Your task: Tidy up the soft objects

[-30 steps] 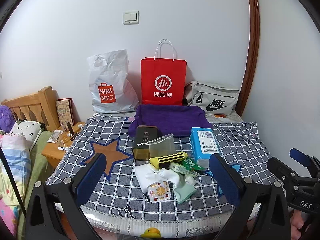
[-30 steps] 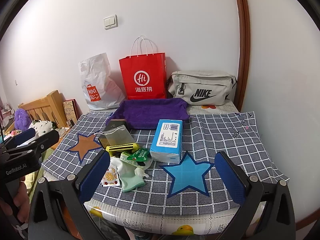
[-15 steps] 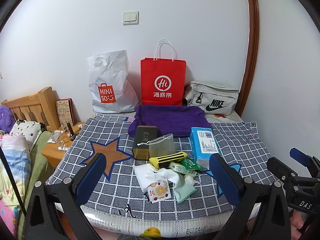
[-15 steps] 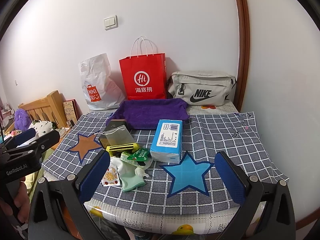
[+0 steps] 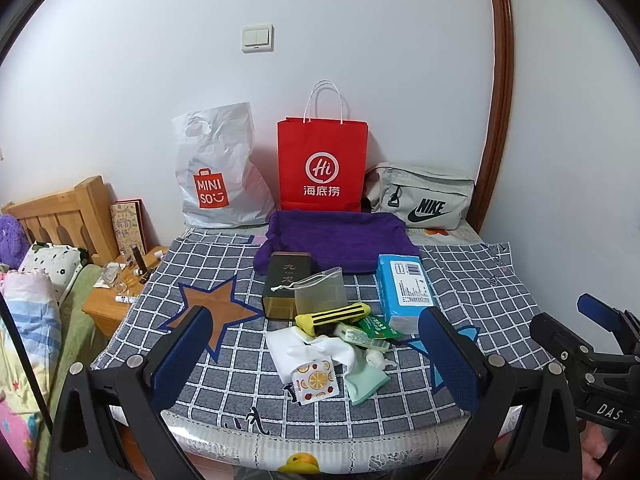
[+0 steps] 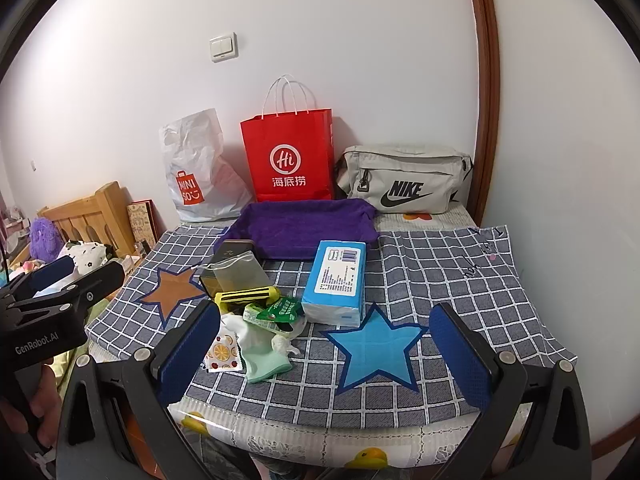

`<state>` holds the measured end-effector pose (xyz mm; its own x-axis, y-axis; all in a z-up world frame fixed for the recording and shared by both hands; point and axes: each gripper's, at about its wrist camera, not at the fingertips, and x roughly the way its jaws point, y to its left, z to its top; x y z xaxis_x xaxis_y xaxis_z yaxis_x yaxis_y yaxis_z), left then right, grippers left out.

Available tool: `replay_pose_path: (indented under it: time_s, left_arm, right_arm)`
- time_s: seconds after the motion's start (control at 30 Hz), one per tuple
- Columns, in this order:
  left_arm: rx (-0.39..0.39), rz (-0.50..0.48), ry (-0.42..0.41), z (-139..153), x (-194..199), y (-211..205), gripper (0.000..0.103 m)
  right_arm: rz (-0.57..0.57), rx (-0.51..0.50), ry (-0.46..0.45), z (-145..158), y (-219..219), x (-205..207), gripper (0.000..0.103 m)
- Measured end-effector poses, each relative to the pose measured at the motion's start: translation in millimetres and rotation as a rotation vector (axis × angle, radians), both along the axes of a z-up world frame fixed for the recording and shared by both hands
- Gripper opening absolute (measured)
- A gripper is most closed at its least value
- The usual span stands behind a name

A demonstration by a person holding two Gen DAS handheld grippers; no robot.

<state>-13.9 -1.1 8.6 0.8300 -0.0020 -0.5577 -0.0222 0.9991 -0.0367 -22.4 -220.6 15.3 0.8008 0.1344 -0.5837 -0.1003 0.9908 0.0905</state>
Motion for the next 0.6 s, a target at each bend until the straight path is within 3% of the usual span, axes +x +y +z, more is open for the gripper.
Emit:
replay_pose_path:
  time_s: [0.6]
  left_arm:
    - [-0.016, -0.039, -0.003, -15, 12, -4, 0.103]
  right_arm:
    - [0.015, 0.001, 0.003, -14, -1, 8, 0.103]
